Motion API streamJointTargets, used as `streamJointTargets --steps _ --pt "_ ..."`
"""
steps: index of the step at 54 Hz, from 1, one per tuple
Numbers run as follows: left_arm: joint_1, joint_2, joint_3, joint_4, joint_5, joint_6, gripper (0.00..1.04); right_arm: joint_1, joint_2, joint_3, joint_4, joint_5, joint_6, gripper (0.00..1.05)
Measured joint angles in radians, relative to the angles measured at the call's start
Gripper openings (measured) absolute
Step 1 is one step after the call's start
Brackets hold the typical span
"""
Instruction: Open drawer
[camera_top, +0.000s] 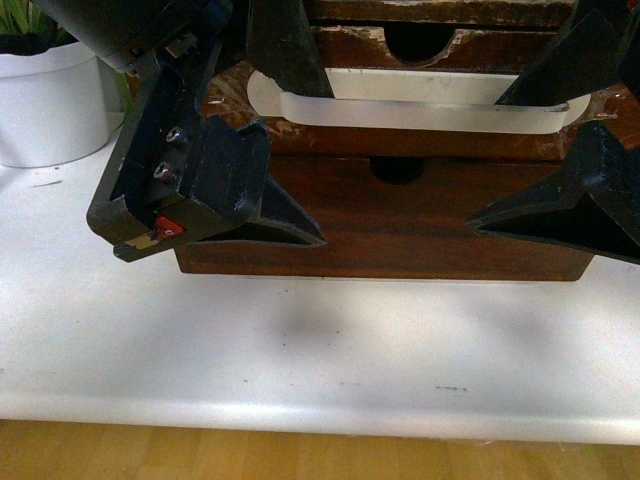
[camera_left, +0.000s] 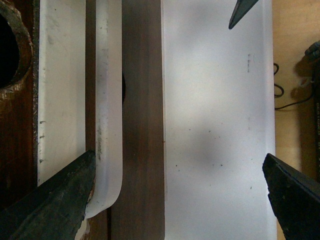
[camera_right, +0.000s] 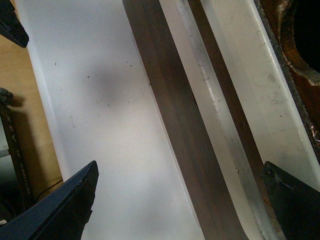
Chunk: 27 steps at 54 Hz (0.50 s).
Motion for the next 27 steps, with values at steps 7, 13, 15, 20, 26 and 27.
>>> streamJointTargets --steps 7,13,15,20,26,27 --pt "-0.002 0.003 0.002 -0.021 -0.007 0.016 0.99 0.000 0.000 0.000 -0.008 -0.006 -0.006 0.96" --pt "-0.002 0.003 0.005 -0.037 -0.006 0.029 0.99 0.002 -0.001 0.000 -0.029 -0.016 -0.021 0.96" --pt "-0.002 0.003 0.006 -0.043 -0.006 0.035 0.99 0.003 -0.002 0.000 -0.034 -0.018 -0.025 0.96" --pt "-0.002 0.001 0.008 -0.060 -0.007 0.045 0.99 0.004 -0.006 0.000 -0.040 -0.022 -0.030 0.96" --pt "0.000 -0.005 0.009 -0.079 -0.006 0.057 0.99 0.007 -0.015 0.000 -0.060 -0.026 -0.038 0.96" --pt "0.000 -0.006 0.009 -0.081 -0.006 0.058 0.99 0.007 -0.016 0.000 -0.063 -0.026 -0.039 0.96"
